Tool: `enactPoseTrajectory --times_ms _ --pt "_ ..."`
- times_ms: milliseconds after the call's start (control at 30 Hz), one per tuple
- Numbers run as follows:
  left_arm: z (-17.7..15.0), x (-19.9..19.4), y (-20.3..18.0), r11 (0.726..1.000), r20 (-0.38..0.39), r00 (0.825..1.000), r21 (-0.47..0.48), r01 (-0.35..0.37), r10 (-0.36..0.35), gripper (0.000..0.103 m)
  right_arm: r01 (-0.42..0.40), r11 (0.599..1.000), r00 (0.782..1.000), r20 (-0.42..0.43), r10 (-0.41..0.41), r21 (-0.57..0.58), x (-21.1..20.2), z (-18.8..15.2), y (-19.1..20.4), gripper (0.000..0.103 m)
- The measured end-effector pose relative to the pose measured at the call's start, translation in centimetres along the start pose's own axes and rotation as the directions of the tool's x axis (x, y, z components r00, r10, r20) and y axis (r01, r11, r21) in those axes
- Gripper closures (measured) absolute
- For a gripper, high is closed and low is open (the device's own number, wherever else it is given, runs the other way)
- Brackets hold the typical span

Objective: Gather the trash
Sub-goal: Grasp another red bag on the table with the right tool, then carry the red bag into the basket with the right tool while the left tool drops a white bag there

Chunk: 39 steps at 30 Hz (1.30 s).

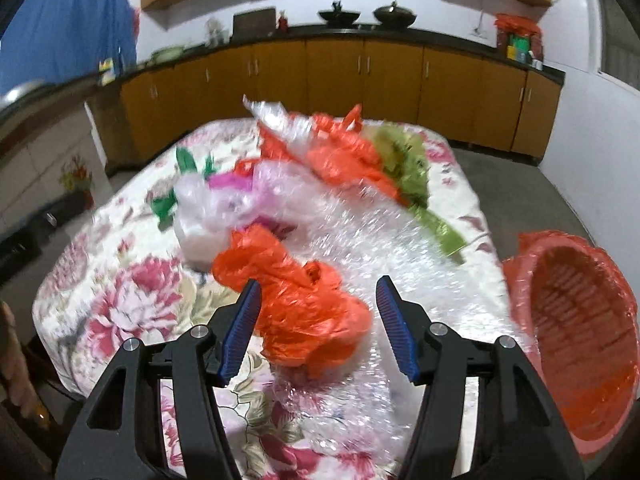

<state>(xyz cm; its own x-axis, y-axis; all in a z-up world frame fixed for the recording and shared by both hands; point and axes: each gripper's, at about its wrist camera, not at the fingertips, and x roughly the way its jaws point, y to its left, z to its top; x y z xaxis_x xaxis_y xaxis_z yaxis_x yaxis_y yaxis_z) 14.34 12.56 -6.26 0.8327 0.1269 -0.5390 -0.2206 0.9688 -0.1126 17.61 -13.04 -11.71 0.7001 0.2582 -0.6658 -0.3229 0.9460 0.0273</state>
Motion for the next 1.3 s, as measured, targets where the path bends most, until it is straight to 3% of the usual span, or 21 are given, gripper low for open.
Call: enactPoseTrajectory --times_ms 167,233,367,733,967,1133,1300 --pt "-0.3 0.5 0.5 1.0 -0.016 1.0 -0.006 -0.003 0.003 0.033 0.018 0.999 0.998 -0.058 -0.021 -0.043 1.7 -0.8 0.7 0.043" --pt "-0.4 0.9 0.5 1.0 -0.025 1.0 -0.006 -0.001 0.001 0.033 0.018 0.999 0.998 -0.066 -0.021 -0.05 1.8 -1.0 0.9 0.055" --pt "-0.6 1.8 0.1 1.0 -0.05 0.999 -0.006 0.008 -0.009 0.033 0.001 0.999 0.998 -0.061 -0.004 -0.043 1.3 -0.9 0.8 0.062" --pt "0.7 5.5 -2.5 0.998 -0.099 0.993 -0.005 0.065 -0.065 0.033 -0.022 1.0 0.999 0.025 0.022 0.013 -1.4 0.0 -0.1 0.069" --pt "1.8 9.0 -4.4 0.996 -0.156 0.984 -0.016 0.085 -0.087 0.034 0.023 0.998 0.997 0.075 -0.027 0.053 -3.5 0.3 -2.3 0.069" --pt "1.0 11.2 -5.0 0.996 -0.239 0.967 -0.02 0.09 -0.092 0.049 0.053 0.995 0.996 0.066 -0.059 0.087 -3.6 0.0 -3.9 0.069" --pt "0.2 11.3 -5.2 0.99 -0.249 0.958 -0.031 0.136 -0.139 0.057 0.07 0.991 0.996 0.053 -0.076 0.11 -3.3 -0.4 -4.8 0.069"
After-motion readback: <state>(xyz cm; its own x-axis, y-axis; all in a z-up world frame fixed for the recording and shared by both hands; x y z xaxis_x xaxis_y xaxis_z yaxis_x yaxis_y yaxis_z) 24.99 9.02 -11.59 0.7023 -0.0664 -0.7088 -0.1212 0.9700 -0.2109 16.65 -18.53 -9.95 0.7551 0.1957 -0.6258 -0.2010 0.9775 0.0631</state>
